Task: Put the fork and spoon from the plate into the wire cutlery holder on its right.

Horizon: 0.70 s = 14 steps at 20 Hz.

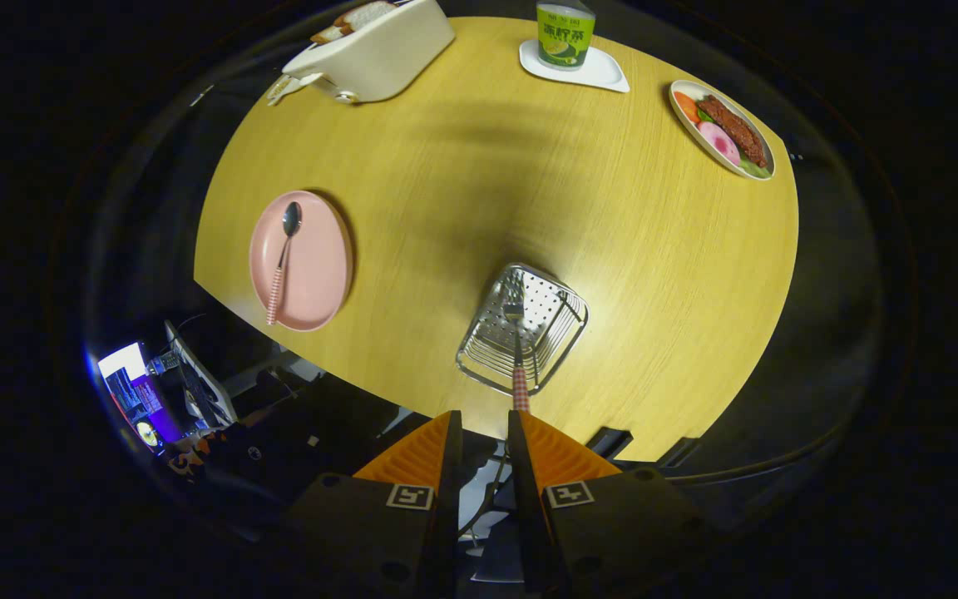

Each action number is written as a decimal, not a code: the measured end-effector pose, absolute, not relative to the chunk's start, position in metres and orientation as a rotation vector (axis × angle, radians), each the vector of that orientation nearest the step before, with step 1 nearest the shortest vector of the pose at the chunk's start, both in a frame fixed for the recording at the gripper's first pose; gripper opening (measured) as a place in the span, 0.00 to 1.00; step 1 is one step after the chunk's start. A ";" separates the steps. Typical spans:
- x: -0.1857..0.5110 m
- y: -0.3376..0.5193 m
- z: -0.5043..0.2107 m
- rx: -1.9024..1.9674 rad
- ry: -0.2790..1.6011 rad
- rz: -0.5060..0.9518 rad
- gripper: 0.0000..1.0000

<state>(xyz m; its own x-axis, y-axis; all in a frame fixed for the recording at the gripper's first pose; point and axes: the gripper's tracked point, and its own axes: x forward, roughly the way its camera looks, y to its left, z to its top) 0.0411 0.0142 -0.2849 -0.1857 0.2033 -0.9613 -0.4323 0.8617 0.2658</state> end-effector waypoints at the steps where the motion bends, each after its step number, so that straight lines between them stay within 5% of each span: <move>1: 0.039 0.027 -0.278 -0.149 1.631 0.593 0.34; 14: -0.019 0.247 -0.287 0.090 1.509 0.813 0.38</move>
<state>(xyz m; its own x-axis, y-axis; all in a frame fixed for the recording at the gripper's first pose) -0.0187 0.2472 -0.2868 -0.1419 0.5215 -0.8414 -0.4158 0.7400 0.5287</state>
